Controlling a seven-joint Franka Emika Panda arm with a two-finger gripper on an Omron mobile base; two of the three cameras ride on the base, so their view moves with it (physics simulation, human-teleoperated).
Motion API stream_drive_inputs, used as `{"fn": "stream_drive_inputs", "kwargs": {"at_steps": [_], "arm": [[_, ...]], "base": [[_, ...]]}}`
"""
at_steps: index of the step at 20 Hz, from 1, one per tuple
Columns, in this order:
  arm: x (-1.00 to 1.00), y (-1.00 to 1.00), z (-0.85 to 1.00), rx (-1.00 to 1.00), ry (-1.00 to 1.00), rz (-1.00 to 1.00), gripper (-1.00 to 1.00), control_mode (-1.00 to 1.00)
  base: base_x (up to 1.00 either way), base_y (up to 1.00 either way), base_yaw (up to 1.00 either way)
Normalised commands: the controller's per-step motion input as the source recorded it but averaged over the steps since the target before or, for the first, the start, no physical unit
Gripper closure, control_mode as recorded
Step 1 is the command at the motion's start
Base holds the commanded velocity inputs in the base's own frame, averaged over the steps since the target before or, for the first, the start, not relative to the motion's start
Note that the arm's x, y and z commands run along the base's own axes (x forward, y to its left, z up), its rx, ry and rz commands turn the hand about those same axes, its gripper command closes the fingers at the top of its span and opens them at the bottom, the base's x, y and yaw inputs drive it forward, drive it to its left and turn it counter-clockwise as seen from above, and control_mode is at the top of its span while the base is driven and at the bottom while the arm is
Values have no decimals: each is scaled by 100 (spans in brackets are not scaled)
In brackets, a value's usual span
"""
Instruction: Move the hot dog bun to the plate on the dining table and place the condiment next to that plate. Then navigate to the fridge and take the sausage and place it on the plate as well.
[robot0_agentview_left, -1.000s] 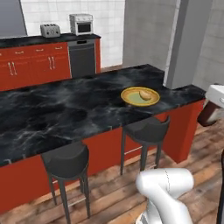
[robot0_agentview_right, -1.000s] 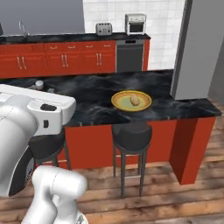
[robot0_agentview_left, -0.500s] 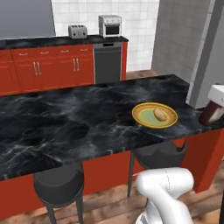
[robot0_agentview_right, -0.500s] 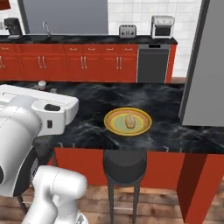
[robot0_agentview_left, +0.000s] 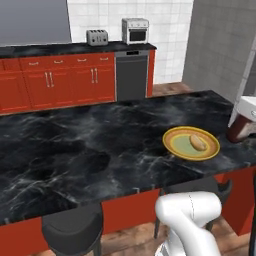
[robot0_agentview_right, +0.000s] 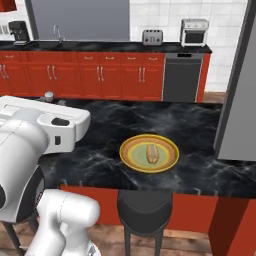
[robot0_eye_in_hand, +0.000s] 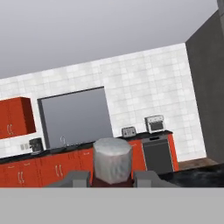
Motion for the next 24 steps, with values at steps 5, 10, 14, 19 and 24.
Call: {"fn": "stream_drive_inputs", "kwargs": {"at_steps": [5, 10, 14, 19, 24], "arm": [[0, 0, 0, 0, 0, 0, 100, 100], [0, 0, 0, 0, 0, 0, 100, 100], [41, 18, -92, -16, 2, 38, 100, -100], [25, 16, -100, -23, 0, 55, 100, -100], [32, 24, -99, -20, 0, 57, 100, -100]], "base": [[55, 5, 8], [59, 22, 14], [0, 0, 0], [0, 0, 0], [0, 0, 0]]}}
